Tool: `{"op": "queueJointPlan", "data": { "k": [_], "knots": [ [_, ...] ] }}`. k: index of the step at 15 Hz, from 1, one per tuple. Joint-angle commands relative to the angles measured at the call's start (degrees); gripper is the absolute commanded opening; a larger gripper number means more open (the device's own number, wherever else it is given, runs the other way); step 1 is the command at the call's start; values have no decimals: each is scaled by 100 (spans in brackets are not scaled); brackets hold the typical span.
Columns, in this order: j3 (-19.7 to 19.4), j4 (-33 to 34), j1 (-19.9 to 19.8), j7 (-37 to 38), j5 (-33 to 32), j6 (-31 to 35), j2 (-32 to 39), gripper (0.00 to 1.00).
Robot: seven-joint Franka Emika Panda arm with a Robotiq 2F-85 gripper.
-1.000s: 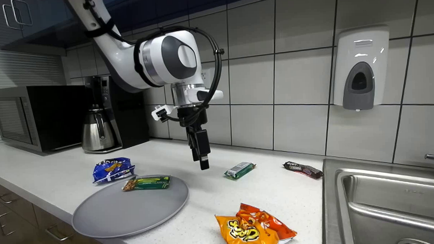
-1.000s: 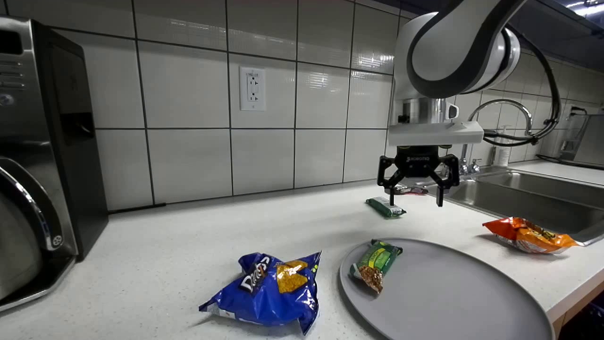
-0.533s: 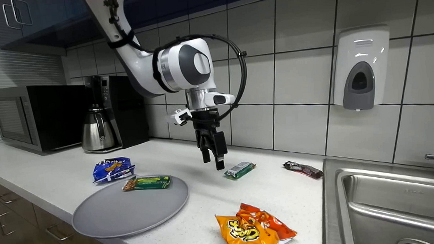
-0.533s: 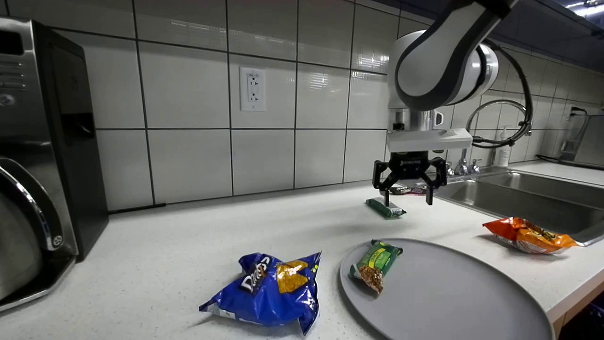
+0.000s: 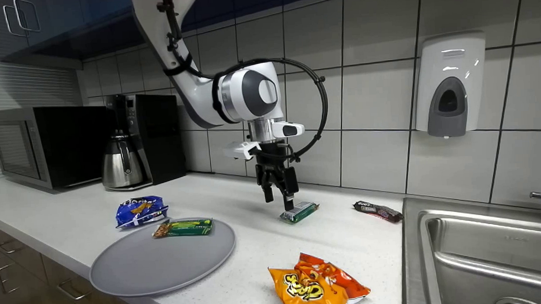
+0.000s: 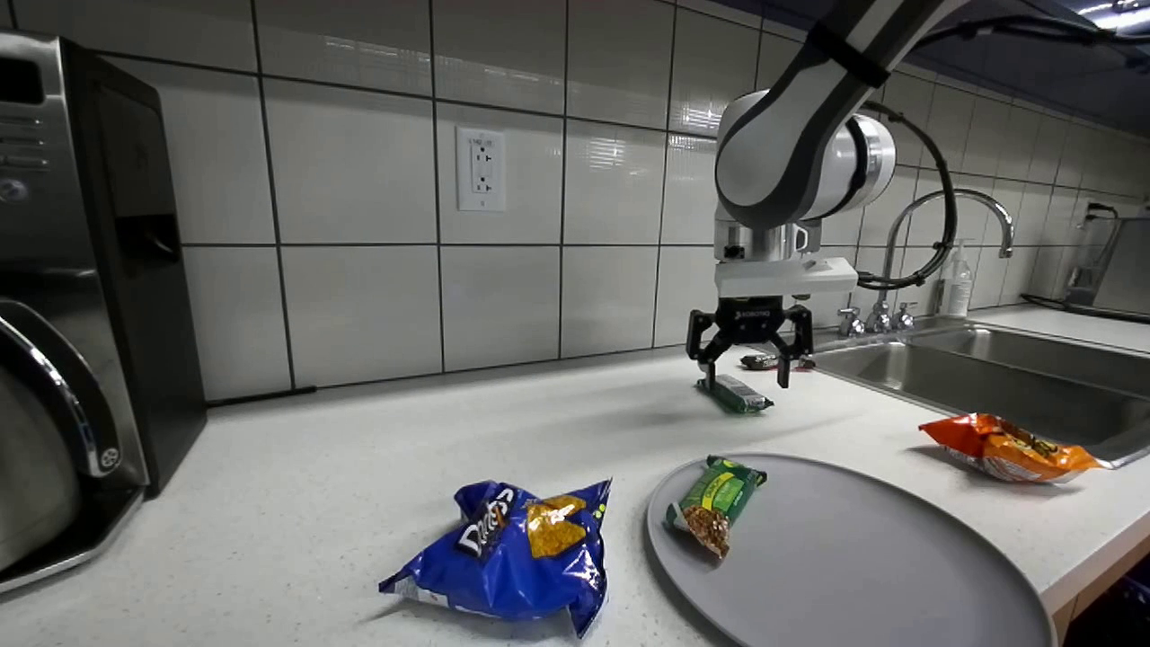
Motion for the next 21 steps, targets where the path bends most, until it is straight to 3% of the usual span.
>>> {"op": "queueJointPlan", "data": {
  "k": [1, 5, 12, 21],
  "knots": [
    [76, 443, -225, -756, 509, -58, 311, 100],
    [98, 727, -432, -1392, 934, -140, 491, 100],
    [182, 1167, -601, -2239, 1049, -460, 775, 100],
    [168, 1659, -641, -2622, 1008, -803, 1148, 100]
  ]
}}
